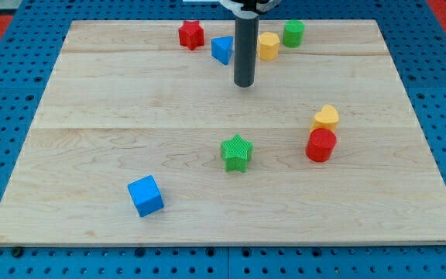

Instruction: Nudge the yellow hexagon down a bit

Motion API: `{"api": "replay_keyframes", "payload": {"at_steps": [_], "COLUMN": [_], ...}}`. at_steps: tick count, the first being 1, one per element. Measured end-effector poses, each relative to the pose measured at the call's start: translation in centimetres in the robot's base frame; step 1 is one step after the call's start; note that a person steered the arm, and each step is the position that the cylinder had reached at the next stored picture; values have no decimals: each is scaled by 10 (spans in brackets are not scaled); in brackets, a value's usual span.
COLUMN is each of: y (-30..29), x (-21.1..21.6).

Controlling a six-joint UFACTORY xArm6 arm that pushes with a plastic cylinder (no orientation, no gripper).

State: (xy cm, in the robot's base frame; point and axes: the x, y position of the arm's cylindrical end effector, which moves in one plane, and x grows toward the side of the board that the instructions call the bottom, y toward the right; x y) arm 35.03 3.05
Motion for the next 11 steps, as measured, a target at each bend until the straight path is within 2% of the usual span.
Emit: {"api": "replay_keyframes", "payload": {"at_steps": [1, 2, 3, 4, 5, 6, 9, 11], "y": [27, 106, 199, 241, 242, 234, 125, 98], "x": [9, 11, -10, -81, -158, -159, -159, -159]}}
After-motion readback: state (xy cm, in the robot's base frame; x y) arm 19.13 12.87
